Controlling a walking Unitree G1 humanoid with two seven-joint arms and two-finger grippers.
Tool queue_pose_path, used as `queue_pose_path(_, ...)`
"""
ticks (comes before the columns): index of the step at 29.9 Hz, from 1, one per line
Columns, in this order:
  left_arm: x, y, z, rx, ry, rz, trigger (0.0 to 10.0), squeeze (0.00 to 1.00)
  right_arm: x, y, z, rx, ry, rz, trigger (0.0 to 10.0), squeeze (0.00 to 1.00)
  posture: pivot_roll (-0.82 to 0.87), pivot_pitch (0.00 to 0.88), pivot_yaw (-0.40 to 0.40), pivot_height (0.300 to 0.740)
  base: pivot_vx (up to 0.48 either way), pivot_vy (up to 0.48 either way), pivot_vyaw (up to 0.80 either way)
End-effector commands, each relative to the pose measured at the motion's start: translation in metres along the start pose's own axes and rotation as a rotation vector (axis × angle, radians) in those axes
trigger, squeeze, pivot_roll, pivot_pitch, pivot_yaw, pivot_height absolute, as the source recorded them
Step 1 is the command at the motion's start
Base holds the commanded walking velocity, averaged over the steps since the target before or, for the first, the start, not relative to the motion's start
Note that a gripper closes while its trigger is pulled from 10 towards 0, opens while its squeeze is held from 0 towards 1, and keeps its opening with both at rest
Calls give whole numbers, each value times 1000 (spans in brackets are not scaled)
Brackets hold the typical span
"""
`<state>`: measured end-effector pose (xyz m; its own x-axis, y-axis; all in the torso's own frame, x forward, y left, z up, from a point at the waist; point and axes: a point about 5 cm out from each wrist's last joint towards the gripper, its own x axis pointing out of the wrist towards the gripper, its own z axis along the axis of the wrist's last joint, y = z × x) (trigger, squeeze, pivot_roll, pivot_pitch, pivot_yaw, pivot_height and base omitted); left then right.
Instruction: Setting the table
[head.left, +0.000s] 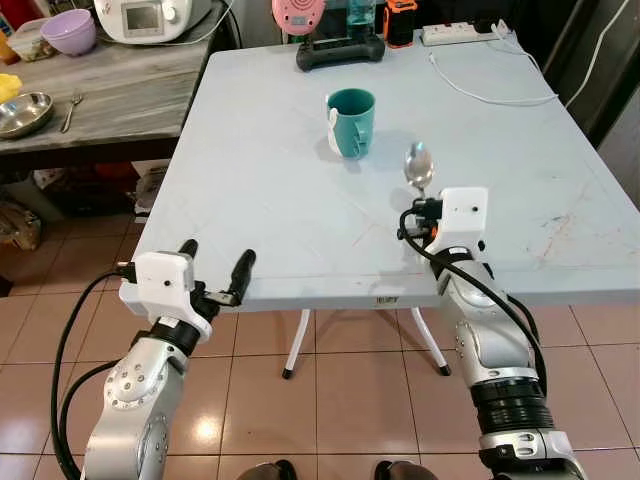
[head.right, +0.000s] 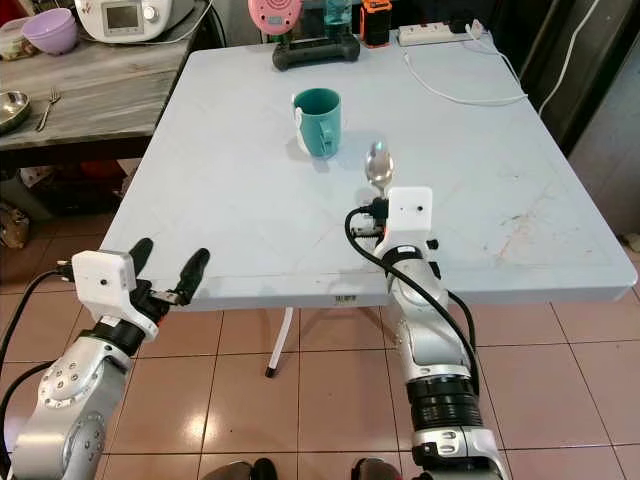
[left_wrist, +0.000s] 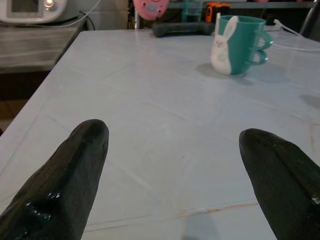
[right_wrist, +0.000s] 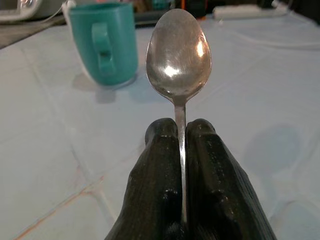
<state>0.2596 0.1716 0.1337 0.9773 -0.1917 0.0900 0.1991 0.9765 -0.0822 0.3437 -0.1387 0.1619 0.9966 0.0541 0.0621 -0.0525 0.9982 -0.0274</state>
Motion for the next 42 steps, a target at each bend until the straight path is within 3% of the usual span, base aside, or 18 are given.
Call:
queue_pose_path(1, -1, 8, -1, 2, 3, 38, 10000, 0, -2, 3, 2, 0, -18, 8, 10000, 0, -84, 112, 88, 740, 0, 0, 0)
queue_pose_path(16, 1, 12, -3, 2, -2, 57, 10000, 0, -5, 4, 2, -20, -35, 16, 10000, 0, -85, 106, 86, 740, 0, 379, 0)
queue_pose_path(42, 5, 5, -4, 10, -39, 84, 10000, 0, -10, -1, 4, -28, -57, 2, 10000, 0, -85, 92, 95, 740, 0, 480, 0)
